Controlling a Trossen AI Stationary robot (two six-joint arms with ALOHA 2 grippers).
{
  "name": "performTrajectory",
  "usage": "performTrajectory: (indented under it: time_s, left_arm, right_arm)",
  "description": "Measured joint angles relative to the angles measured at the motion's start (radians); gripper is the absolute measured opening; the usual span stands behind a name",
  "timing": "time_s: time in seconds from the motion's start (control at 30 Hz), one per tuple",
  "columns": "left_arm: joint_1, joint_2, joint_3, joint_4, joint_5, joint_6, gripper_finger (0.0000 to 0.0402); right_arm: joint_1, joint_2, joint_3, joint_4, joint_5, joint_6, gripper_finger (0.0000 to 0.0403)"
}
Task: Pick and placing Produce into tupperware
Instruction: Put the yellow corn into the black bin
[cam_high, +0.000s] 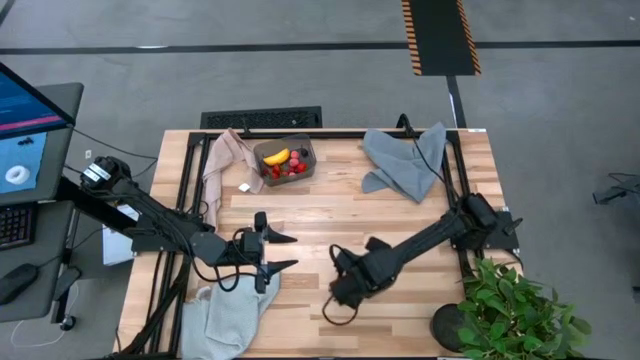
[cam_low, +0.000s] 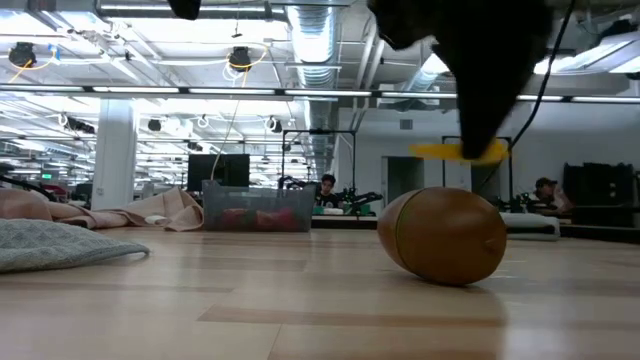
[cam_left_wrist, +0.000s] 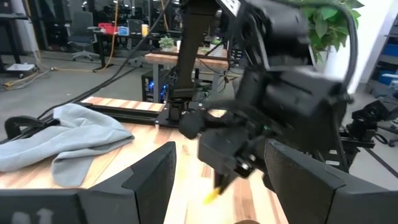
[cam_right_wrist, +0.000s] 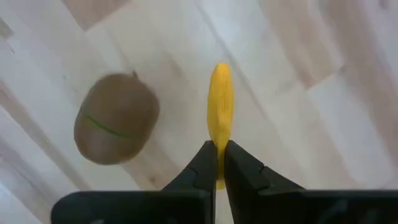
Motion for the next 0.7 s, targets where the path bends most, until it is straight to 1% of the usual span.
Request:
performTrajectory:
  time_s: [0.2, 0.3, 0.37, 0.4, 0.53, 0.57, 0.63, 0.7]
  left_arm:
    - [-0.017, -0.004, 0.000, 0.005, -0.003, 0.000, 0.0236]
    - [-0.049, -0.024, 0.000, 0.006, -0.029, 0.032, 0.0236]
    - [-0.086, -0.041, 0.000, -0.003, -0.094, 0.053, 0.0236]
    - [-0.107, -0.050, 0.000, -0.005, -0.143, 0.065, 0.0236]
    - [-0.200, -0.071, 0.000, -0.019, -0.404, 0.133, 0.0236]
    - [-0.221, -0.074, 0.000, -0.019, -0.454, 0.146, 0.0236]
    - [-0.256, -0.076, 0.000, -0.019, -0.517, 0.154, 0.0236]
    - [-0.279, -0.076, 0.000, -0.018, -0.539, 0.153, 0.0236]
  right_arm:
    - [-0.086, 0.000, 0.113, -0.075, -0.005, -0.148, 0.0044]
    - [-0.129, 0.000, 0.181, -0.140, -0.005, -0.214, 0.0041]
    - [-0.158, 0.000, 0.230, -0.187, -0.005, -0.246, 0.0040]
    - [-0.171, 0.000, 0.256, -0.208, -0.002, -0.262, 0.0040]
    - [-0.225, 0.000, 0.377, -0.271, 0.004, -0.339, 0.0041]
    - [-0.240, 0.000, 0.409, -0.281, 0.002, -0.357, 0.0040]
    - [-0.272, 0.000, 0.480, -0.298, -0.005, -0.395, 0.0040]
    - [-0.311, 0.000, 0.553, -0.318, -0.017, -0.431, 0.0040]
